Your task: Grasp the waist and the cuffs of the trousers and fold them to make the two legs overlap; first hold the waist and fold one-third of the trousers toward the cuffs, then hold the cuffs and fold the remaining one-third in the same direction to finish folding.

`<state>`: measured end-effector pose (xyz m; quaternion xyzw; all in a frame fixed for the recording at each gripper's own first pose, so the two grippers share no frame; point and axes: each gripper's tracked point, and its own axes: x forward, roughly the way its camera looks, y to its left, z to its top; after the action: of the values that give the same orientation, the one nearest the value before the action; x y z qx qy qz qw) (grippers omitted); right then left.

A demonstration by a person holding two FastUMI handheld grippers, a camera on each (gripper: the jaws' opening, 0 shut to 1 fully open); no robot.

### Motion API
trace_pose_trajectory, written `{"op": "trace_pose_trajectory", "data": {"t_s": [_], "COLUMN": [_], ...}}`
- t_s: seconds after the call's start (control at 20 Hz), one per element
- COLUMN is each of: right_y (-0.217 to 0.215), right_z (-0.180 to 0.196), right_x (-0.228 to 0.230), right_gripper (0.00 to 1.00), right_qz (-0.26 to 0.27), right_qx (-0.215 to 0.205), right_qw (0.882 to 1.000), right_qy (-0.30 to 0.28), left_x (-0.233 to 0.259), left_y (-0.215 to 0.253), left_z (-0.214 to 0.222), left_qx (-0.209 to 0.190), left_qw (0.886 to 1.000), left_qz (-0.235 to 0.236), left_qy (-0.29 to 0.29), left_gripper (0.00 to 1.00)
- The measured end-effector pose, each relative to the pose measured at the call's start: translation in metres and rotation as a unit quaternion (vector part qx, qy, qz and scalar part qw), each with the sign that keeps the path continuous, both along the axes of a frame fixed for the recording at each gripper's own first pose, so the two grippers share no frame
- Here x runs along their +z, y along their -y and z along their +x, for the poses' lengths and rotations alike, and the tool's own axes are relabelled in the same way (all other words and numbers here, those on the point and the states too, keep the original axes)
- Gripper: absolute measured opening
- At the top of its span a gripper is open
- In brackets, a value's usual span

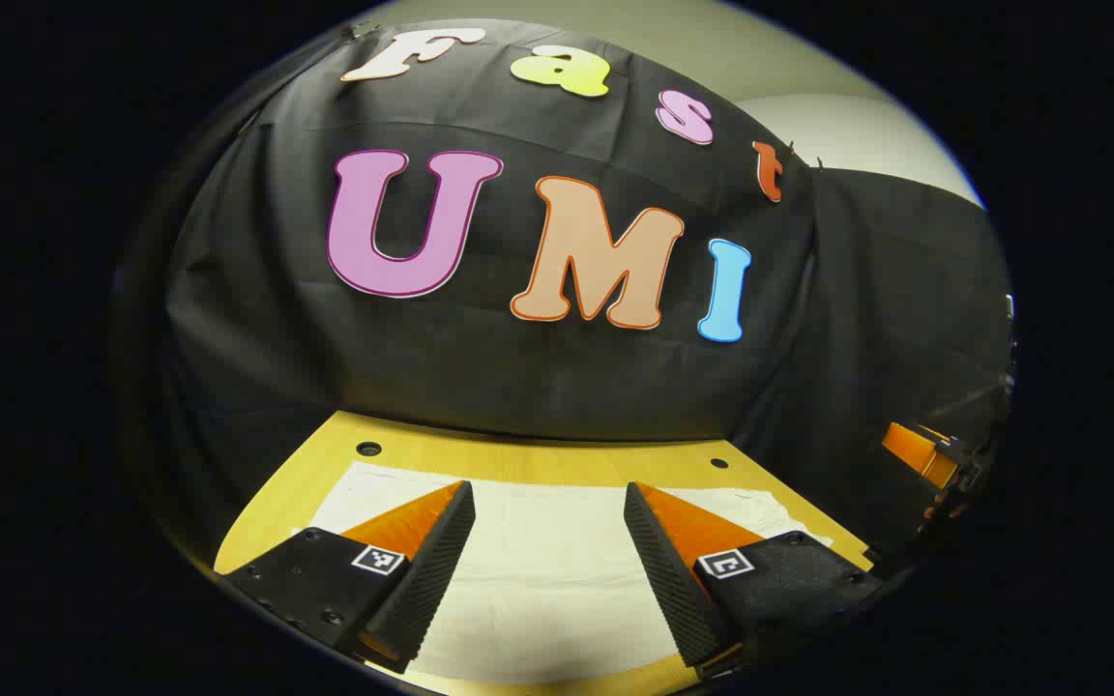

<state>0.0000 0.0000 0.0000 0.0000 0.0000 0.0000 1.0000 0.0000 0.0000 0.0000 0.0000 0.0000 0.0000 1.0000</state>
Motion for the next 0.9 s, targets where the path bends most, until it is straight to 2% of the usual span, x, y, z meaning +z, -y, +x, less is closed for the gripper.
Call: {"op": "trace_pose_trajectory", "data": {"t_s": [0.9], "right_y": [-0.0054], "right_z": [0.0005], "right_x": [-0.0051], "right_gripper": [0.97], "right_qz": [-0.007], "right_qx": [0.007], "right_qw": [1.000], "right_qy": [-0.012], "left_x": [-0.0043], "left_y": [-0.0023], "left_z": [-0.0073], "left_qx": [0.001], "left_qw": [1.000], "left_qz": [0.019], "left_qy": [-0.001], "left_gripper": [0.94]}}
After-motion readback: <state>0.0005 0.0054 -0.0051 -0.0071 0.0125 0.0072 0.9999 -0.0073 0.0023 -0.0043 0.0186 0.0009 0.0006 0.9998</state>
